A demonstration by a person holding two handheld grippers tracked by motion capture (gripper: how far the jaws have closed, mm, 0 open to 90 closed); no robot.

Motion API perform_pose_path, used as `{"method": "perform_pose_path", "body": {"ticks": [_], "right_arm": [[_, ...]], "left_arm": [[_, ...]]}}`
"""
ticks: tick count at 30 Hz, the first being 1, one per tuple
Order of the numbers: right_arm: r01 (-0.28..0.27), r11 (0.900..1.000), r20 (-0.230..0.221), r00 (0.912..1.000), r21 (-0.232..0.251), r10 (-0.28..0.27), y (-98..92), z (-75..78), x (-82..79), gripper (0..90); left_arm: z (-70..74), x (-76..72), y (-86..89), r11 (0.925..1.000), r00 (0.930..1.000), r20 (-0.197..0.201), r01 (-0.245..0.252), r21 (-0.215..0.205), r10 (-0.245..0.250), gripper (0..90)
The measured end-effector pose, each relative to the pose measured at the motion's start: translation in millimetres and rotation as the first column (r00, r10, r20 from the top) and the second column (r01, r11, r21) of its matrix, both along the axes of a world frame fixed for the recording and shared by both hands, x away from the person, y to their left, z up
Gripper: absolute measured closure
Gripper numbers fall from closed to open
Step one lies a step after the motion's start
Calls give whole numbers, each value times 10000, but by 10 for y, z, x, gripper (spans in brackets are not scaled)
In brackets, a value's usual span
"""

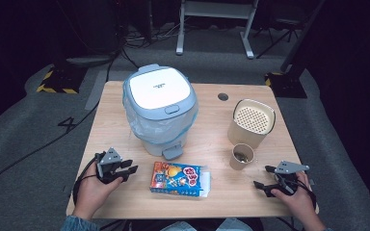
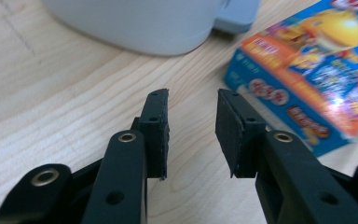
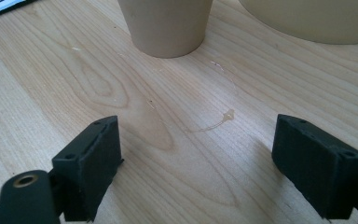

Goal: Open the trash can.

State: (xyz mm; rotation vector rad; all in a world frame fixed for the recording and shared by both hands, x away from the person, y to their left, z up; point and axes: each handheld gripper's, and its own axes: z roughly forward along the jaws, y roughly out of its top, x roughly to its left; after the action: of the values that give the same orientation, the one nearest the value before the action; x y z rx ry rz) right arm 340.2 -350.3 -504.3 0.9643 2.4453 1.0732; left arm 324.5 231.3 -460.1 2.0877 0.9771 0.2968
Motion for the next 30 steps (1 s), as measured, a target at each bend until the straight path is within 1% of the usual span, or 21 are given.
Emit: {"method": "perform_pose_path", "body": {"ticks": [5,6,7,8,9,10,13,14,16,17,18,19,20,21,22,23,24,25,27,29,30], "right_arm": [[-1,10000,-3,10000,3,1,0,0,-1,156],[-3,10000,1,10000,0,3,0,0,-1,156],[-3,10000,1,10000,0,3,0,0,-1,156],[-3,10000,0,10000,1,3,0,0,0,157],[-1,10000,-2,10000,4,1,0,0,0,156],[-1,10000,-2,10000,4,1,0,0,0,156],[-4,10000,1,10000,0,4,0,0,0,156],[-4,10000,1,10000,0,4,0,0,0,156],[-3,10000,-2,10000,5,3,0,0,-1,157],[-5,10000,2,10000,2,5,0,0,0,156],[-3,10000,1,10000,2,3,0,0,0,157],[-3,10000,1,10000,2,3,0,0,0,157],[-2,10000,-1,10000,3,2,0,0,0,157],[-3,10000,0,10000,2,3,0,0,0,156],[-3,10000,0,10000,5,3,0,0,-1,156],[-3,10000,0,10000,5,3,0,0,-1,156],[-2,10000,0,10000,1,2,0,0,0,157],[-2,10000,0,10000,1,2,0,0,0,157],[-1,10000,-3,10000,7,1,0,0,-1,157],[-1,10000,1,10000,3,1,0,0,0,156],[-1,10000,1,10000,1,1,0,0,-1,157]], "left_arm": [[160,-38,-20,9982,9991,63,421,-424,-419,653],[197,-26,-36,9937,9982,25,600,-950,-600,652],[197,-26,-36,9937,9982,25,600,-950,-600,652],[218,-19,-45,9913,9979,29,640,-1147,-641,652],[282,-16,-69,9909,9972,145,739,-1127,-727,653],[282,-16,-69,9909,9972,145,739,-1127,-727,655],[469,-14,-109,9833,9922,512,1201,-1366,-1141,663],[469,-14,-109,9833,9922,512,1201,-1366,-1141,665],[594,8,-138,9800,9878,747,1454,-1356,-1363,677],[594,8,-138,9800,9878,747,1454,-1356,-1363,681],[683,31,-172,9763,9842,829,1670,-1378,-1566,686],[683,31,-172,9763,9842,829,1670,-1378,-1566,691],[722,41,-187,9750,9824,868,1760,-1353,-1653,695],[802,57,-214,9723,9781,962,1962,-1269,-1848,700],[835,62,-220,9714,9758,1034,2045,-1204,-1926,705],[835,62,-220,9714,9758,1034,2045,-1204,-1926,710],[928,70,-243,9654,9715,1111,2233,-1347,-2092,715],[928,70,-243,9654,9715,1111,2233,-1347,-2092,719],[1007,84,-266,9614,9683,1234,2341,-1445,-2173,730],[1088,102,-287,9580,9639,1291,2501,-1406,-2327,755],[1156,110,-312,9549,9622,1260,2589,-1458,-2416,767]]}}
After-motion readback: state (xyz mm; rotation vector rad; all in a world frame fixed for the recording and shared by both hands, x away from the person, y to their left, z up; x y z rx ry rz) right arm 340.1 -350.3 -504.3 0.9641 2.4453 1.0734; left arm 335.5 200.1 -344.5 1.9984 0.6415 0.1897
